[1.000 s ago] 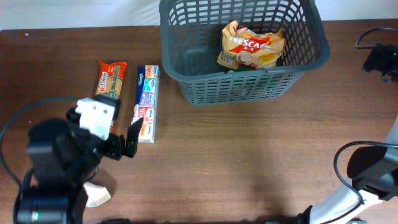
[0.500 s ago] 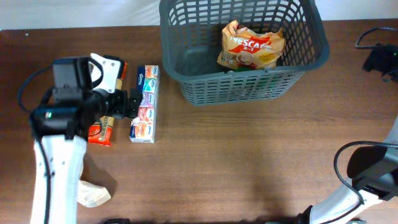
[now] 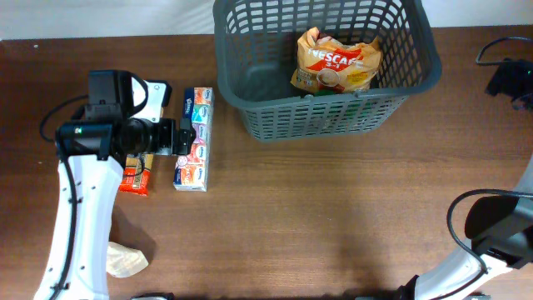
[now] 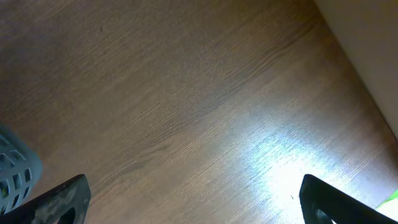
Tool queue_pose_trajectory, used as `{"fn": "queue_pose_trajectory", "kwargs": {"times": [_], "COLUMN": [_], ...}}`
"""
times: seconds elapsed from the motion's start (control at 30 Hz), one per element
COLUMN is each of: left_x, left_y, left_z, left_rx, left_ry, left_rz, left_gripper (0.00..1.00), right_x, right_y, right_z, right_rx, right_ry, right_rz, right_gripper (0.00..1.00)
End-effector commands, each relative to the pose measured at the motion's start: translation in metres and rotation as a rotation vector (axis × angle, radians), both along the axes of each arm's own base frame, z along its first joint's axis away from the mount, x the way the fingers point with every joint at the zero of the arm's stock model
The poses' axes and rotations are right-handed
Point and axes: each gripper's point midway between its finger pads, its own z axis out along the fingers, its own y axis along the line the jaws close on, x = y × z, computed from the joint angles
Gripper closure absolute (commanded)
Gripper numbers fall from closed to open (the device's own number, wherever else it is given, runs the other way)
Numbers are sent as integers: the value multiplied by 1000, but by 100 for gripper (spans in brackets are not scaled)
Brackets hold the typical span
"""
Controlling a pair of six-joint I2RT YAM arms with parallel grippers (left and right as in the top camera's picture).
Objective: Pack container
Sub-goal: 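Move the left gripper over the Kleenex tissue multipack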
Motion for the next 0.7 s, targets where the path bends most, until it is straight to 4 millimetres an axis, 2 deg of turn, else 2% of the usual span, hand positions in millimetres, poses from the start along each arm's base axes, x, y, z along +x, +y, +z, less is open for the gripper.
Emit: {"fn": "queue_pose_trajectory", "kwargs": {"times": [0.0, 0.13, 0.23, 0.43, 0.67], "left_x": [6, 11, 17, 29, 49], "left_y": [6, -9, -23, -12, -14], "left_z": [-8, -23, -41, -69, -101], "left_rx": [34, 36, 61, 116, 127], "left_ry": [33, 65, 105, 158, 177], "left_rz": [60, 16, -13, 52, 29], "left_gripper": [1, 1, 1, 1, 1], "right_x": [-1, -1, -1, -1, -1], "right_y": [-1, -1, -1, -1, -1], "right_z": [0, 0, 0, 0, 0], "right_rx": [2, 2, 2, 2, 2], "right_ry": [-2, -2, -2, -2, -2], "right_rz": [-14, -14, -14, -14, -14], "right_gripper": [1, 1, 1, 1, 1]}}
